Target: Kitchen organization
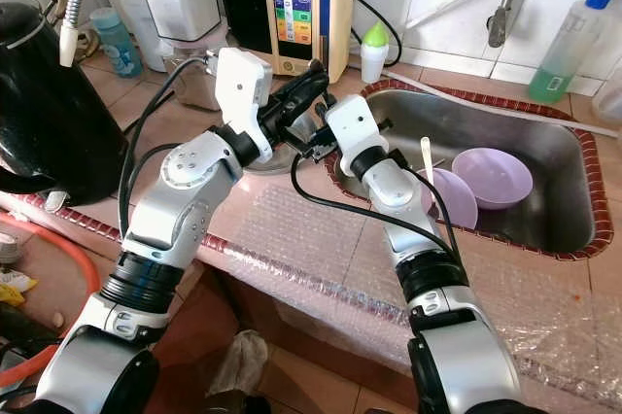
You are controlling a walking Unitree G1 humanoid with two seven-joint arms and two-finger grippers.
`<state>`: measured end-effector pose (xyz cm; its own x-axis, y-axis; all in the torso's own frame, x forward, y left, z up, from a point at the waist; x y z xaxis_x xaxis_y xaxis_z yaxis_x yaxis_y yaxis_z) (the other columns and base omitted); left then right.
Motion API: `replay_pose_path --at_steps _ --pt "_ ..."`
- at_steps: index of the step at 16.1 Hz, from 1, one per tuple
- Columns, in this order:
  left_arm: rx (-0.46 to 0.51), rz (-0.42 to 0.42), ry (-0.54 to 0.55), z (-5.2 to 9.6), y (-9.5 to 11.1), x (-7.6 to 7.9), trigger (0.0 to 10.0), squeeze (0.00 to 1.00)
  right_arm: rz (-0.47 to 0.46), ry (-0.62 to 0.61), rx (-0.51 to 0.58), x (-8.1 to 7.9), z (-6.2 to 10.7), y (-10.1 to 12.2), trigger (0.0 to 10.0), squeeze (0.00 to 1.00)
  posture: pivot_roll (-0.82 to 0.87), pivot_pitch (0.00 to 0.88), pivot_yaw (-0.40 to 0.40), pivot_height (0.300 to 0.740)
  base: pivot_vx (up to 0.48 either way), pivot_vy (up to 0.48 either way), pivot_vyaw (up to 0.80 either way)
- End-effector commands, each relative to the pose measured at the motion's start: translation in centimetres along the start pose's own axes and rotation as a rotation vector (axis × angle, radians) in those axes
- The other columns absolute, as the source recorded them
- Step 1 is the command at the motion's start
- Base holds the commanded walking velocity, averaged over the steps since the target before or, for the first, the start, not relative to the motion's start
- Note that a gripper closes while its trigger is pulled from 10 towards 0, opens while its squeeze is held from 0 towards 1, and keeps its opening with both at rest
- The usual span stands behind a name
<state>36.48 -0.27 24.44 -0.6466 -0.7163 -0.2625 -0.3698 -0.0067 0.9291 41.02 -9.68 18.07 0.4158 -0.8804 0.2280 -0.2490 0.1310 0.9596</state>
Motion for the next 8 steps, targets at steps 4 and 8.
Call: replay_pose_path --at_steps 4,8 --pt "-0.051 -0.025 0.007 1.1 -1.4 -0.6 10.0 1.0 0.007 -0.067 -0.004 1.9 0.0 0.2 0.0 0.0 -0.07 0.0 0.075 0.74 0.0 0.0 0.0" --pt "-0.065 -0.043 0.053 2.0 -1.6 -2.0 10.0 1.0 0.088 -0.111 -0.048 3.5 0.2 -0.4 0.0 0.0 -0.07 0.0 0.064 0.74 0.0 0.0 0.0"
Point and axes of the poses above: a point about 5 cm out from each wrist's last joint towards the gripper, its own z axis pointing back from the gripper into the wrist, its own y axis along the axis of the wrist's last joint, x = y × z, the point moved 5 cm from there along -z, pointing out of the wrist towards the gripper, and after that the axes turned 12 degrees about -z, right-handed, at the moved point
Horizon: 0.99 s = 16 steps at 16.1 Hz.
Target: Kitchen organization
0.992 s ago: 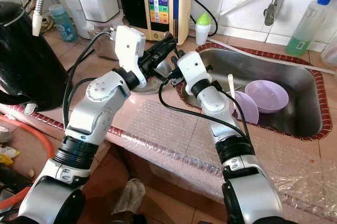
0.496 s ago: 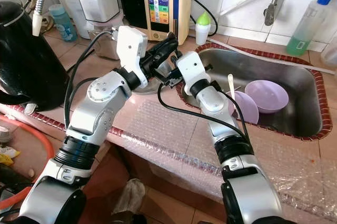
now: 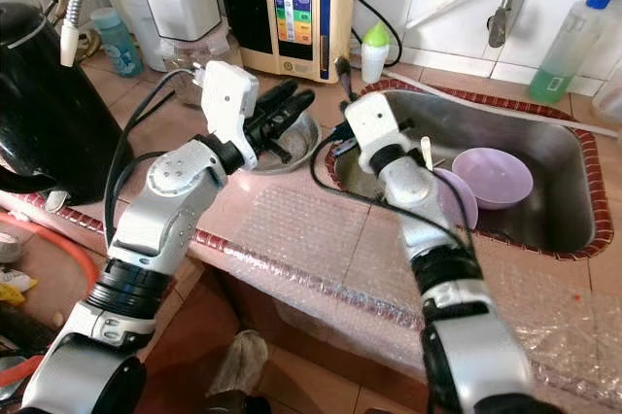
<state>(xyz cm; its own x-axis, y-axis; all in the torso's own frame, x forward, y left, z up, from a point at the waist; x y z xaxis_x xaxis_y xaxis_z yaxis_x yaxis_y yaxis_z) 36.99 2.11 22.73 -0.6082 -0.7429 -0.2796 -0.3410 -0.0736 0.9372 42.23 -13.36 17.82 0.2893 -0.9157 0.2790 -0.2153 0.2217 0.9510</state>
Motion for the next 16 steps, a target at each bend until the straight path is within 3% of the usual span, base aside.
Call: replay_pose_path --at_steps 1,5,6,10,13,15,16 --pt "-0.022 -0.017 0.034 0.7 -0.5 -0.9 10.0 1.0 0.029 -0.023 0.0 0.7 -0.3 0.3 0.0 0.0 -0.07 0.0 0.059 0.74 0.0 0.0 0.0" --pt "-0.141 -0.032 0.117 2.7 -3.7 -2.5 10.0 1.0 0.025 -0.122 -0.076 3.4 0.9 -2.0 0.0 0.0 -0.06 0.0 0.045 0.74 0.0 0.0 0.0" --pt "-0.175 -0.035 0.155 3.4 -4.7 -3.2 10.0 1.0 0.025 -0.162 -0.14 4.2 1.6 -3.6 0.0 0.0 -0.06 0.0 0.042 0.74 0.0 0.0 0.0" --pt "-0.251 -0.039 0.233 4.5 -6.5 -4.3 10.0 1.0 -0.028 -0.248 -0.273 5.8 3.7 -7.1 0.0 0.0 -0.06 0.0 0.041 0.74 0.0 0.0 0.0" --pt "-0.397 -0.007 0.407 6.1 -9.3 -7.2 10.0 1.0 -0.1 -0.317 -0.359 6.7 5.6 -9.5 0.0 0.0 -0.06 0.0 0.051 0.74 0.0 0.0 0.0" --pt "-0.436 0.017 0.483 6.9 -10.1 -8.5 10.0 1.0 -0.129 -0.344 -0.407 7.0 6.5 -10.6 0.0 0.0 -0.07 0.0 0.055 0.74 0.0 0.0 0.0" --pt "-0.449 0.038 0.514 7.1 -10.5 -9.1 10.0 0.82 -0.157 -0.364 -0.436 7.1 7.2 -11.4 0.0 0.0 -0.07 0.0 0.058 0.74 0.0 0.0 0.0"
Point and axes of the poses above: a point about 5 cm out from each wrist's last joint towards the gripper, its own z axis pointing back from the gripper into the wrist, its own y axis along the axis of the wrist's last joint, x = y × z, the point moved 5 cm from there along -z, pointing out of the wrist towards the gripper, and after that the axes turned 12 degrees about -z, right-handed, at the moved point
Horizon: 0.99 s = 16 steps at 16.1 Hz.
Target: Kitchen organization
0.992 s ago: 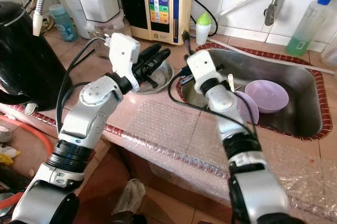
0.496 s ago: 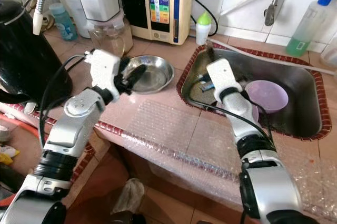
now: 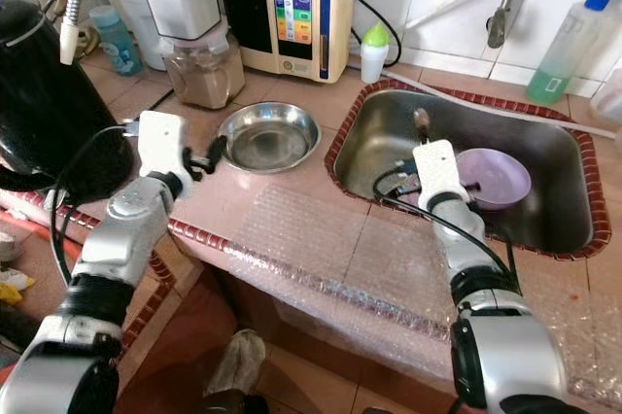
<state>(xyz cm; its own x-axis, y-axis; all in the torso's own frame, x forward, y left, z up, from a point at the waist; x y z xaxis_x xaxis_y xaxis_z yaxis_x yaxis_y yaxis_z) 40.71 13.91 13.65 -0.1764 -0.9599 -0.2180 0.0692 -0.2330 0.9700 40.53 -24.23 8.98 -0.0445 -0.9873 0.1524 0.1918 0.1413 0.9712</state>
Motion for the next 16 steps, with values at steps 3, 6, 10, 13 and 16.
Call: replay_pose_path --at_steps 3,6,10,13,16 --pt "-0.031 0.061 0.041 -0.6 -0.2 -0.9 10.0 0.0 -0.072 -0.035 -0.077 0.8 0.5 -2.1 10.0 1.0 -0.08 0.0 0.064 0.74 0.0 0.0 0.0" --pt "-0.056 0.104 0.047 -1.0 -0.4 -1.1 10.0 0.0 -0.075 -0.024 -0.084 0.3 0.6 -2.5 10.0 1.0 -0.08 0.0 0.07 0.74 0.0 0.0 0.0" --pt "-0.116 0.149 -0.013 -1.5 -1.1 -0.4 10.0 0.0 -0.099 -0.001 -0.089 -0.5 0.7 -2.8 10.0 1.0 -0.07 0.0 0.073 0.74 0.0 0.0 0.0" --pt "-0.149 0.166 -0.076 -1.7 -1.5 0.9 10.0 0.0 -0.107 0.021 -0.049 -0.8 0.5 -1.9 10.0 1.0 -0.07 0.0 0.076 0.74 0.0 0.0 0.0" --pt "-0.166 0.174 -0.113 -2.0 -1.5 1.7 10.0 0.0 -0.124 0.064 0.017 -1.9 0.6 -0.8 10.0 1.0 -0.08 0.0 0.082 0.74 0.0 0.0 0.0"
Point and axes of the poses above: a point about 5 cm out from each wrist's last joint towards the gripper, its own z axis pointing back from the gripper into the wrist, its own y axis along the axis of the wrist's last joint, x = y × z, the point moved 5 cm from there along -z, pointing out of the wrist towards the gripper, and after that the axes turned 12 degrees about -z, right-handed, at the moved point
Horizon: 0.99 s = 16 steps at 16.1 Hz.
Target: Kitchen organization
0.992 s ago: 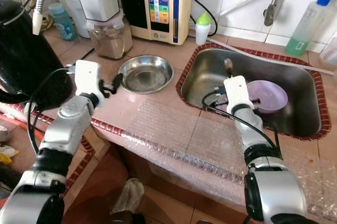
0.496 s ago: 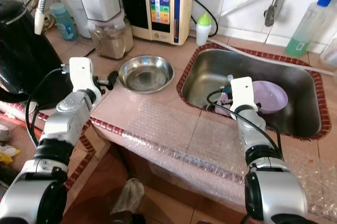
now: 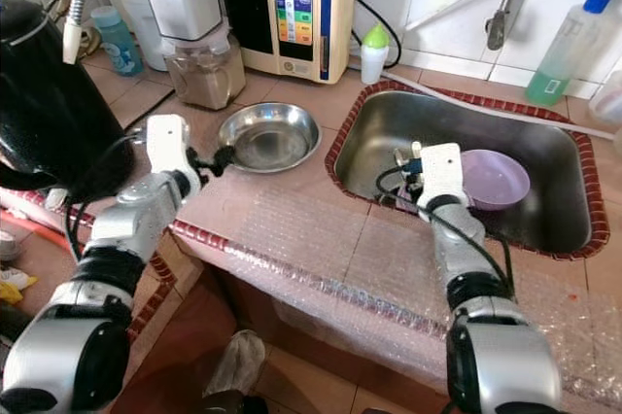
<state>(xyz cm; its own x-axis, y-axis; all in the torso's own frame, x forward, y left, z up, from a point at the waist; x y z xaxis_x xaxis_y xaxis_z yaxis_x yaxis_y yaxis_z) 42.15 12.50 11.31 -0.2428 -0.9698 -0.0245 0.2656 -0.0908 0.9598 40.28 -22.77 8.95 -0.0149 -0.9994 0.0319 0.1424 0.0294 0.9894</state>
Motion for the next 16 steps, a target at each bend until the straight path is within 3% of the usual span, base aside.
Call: replay_pose_path --at_steps 1,2,3,4,5,6,9,12,13,14,15,16 --pt "-0.006 -0.003 -0.017 -0.2 0.3 0.3 9.6 0.0 -0.012 0.04 -0.014 -1.0 0.3 -0.9 10.0 1.0 -0.08 0.0 0.083 0.74 0.0 0.0 0.0" --pt "-0.01 -0.001 -0.023 -0.3 0.3 0.4 7.9 0.0 -0.015 0.063 -0.004 -1.5 0.5 -0.8 10.0 1.0 -0.09 0.0 0.085 0.74 0.0 0.0 0.0" --pt "-0.018 0.01 -0.026 -0.4 0.1 0.5 4.9 0.0 -0.033 0.102 0.004 -2.5 0.7 -0.9 10.0 1.0 -0.09 0.0 0.087 0.74 0.0 0.0 0.0" --pt "-0.026 0.029 -0.041 -0.5 0.0 0.7 2.7 0.0 -0.03 0.171 0.027 -4.0 1.3 -0.7 10.0 1.0 -0.09 0.0 0.089 0.74 0.0 0.0 0.0" --pt "-0.031 0.038 -0.046 -0.6 -0.1 0.8 1.8 0.0 -0.018 0.22 0.042 -5.1 1.8 -0.5 10.0 1.0 -0.1 0.0 0.093 0.74 0.0 0.0 0.0" --pt "-0.04 0.049 -0.047 -0.7 -0.2 0.7 0.0 0.0 0.006 0.254 0.054 -5.8 2.3 -0.5 10.0 1.0 -0.1 0.0 0.096 0.74 0.0 0.0 0.0" --pt "-0.075 0.115 -0.029 -0.8 -0.8 0.2 0.0 0.0 0.039 0.31 0.058 -7.2 3.6 -0.8 10.0 1.0 -0.11 0.0 0.103 0.74 0.0 0.0 0.0" --pt "-0.093 0.163 -0.032 -0.9 -1.0 0.2 0.0 0.0 0.045 0.321 0.036 -7.6 4.3 -1.0 10.0 0.99 -0.11 0.0 0.105 0.74 0.0 0.0 0.0" --pt "-0.095 0.158 -0.029 -0.9 -1.0 0.0 0.0 0.0 0.048 0.323 0.033 -7.7 4.4 -1.0 10.0 0.78 -0.11 0.0 0.105 0.74 0.0 0.0 0.0" --pt "-0.098 0.168 -0.027 -0.9 -1.0 -0.1 0.0 0.0 0.061 0.328 0.031 -7.8 4.4 -0.9 10.0 0.25 -0.11 0.0 0.105 0.74 0.0 0.0 0.0" --pt "-0.098 0.171 -0.027 -0.9 -1.0 -0.1 0.0 0.0 0.061 0.329 0.031 -7.9 4.5 -0.8 10.0 0.25 -0.11 0.0 0.105 0.74 0.0 0.0 0.0" --pt "-0.096 0.178 -0.024 -1.0 -1.0 -0.3 0.0 0.0 0.07 0.333 0.041 -8.0 4.5 -0.5 10.0 0.0 -0.11 0.0 0.105 0.74 0.0 0.0 0.0"
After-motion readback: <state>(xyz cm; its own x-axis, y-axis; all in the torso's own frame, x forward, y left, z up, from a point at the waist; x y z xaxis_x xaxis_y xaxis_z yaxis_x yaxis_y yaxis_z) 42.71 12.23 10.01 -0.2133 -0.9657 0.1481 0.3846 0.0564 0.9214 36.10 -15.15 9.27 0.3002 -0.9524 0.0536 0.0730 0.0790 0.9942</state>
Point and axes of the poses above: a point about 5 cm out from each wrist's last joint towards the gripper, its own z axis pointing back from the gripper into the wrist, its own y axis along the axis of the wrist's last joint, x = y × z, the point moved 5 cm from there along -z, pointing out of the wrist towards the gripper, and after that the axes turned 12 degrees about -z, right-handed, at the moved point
